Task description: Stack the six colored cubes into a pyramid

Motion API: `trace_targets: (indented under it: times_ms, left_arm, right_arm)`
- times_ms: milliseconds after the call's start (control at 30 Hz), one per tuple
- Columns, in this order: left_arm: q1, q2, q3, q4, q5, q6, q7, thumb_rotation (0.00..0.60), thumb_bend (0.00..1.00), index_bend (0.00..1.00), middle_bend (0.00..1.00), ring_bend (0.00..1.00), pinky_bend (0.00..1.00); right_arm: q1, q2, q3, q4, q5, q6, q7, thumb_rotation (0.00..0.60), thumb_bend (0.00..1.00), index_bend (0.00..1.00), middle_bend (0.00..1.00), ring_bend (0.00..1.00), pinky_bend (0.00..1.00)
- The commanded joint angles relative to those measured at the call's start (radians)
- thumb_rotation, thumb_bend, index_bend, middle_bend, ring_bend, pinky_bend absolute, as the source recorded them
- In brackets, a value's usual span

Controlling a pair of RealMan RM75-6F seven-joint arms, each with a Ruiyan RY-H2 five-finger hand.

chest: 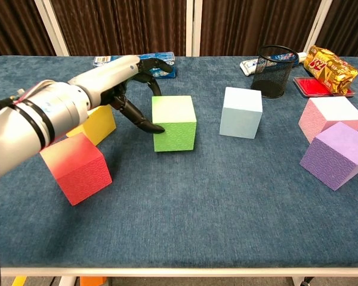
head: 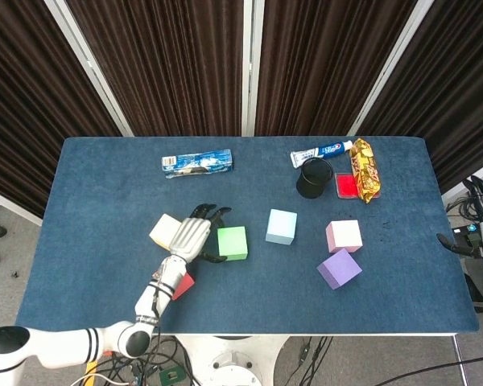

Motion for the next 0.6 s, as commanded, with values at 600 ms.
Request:
trace_targets:
  times_ms: [600]
  left_arm:
    - [-0.056,0.049,0.037,0.217,0.192,-0.088,-0.312,0.600,0.03,0.14,0.48,0.07,0.07]
  right_arm:
    - [0.002,0.000,0.006,-0.028,0.032,-0.007,-0.056,0.600,0.10,0.00,0.01,0.00,0.00]
